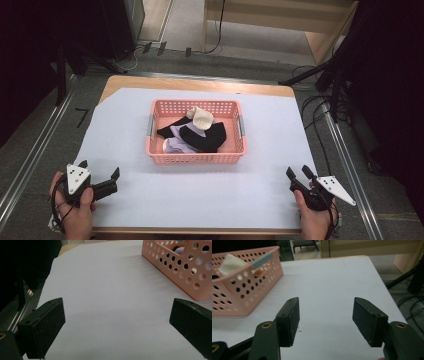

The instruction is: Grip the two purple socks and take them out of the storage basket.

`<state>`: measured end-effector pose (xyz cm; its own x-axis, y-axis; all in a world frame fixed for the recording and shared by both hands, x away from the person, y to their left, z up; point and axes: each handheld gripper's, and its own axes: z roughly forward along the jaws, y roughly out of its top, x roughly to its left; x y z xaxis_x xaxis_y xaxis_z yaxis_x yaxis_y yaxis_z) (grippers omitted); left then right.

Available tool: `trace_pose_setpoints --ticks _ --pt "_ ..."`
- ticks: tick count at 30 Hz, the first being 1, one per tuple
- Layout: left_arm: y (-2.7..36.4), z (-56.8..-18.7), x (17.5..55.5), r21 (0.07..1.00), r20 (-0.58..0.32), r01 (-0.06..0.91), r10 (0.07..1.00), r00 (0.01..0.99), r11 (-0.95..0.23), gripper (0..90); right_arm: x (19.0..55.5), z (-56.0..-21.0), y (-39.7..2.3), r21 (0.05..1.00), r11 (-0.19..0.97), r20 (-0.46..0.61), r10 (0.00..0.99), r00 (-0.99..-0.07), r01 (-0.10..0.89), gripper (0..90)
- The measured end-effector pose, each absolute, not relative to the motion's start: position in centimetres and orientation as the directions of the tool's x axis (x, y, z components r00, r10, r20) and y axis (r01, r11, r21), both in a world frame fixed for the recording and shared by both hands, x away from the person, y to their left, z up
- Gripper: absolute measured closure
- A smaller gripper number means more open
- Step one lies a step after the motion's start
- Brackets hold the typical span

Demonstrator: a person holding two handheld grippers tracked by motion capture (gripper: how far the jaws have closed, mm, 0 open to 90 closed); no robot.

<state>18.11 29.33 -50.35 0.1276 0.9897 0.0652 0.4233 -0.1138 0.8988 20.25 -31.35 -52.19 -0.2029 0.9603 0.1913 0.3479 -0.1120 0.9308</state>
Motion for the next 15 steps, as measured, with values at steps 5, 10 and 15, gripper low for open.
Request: trace_pose_setpoints --ticks 5,10,15 --pt "29.2 -50.4 18.2 0.893 0.073 0.431 0.988 0.138 -0.126 1.3 20.6 -50.7 -30.0 0.935 -0.128 0.222 0.939 -0.263 0.331 44.1" --pt "29.4 -50.4 18.3 0.892 0.062 0.435 0.987 0.146 -0.12 1.3 21.2 -49.0 -28.8 0.94 -0.116 0.209 0.94 -0.271 0.321 46.8" --pt "29.5 -50.4 18.3 0.89 0.046 0.443 0.987 0.151 -0.109 1.3 22.2 -47.6 -27.0 0.933 -0.116 0.227 0.925 -0.304 0.342 49.4"
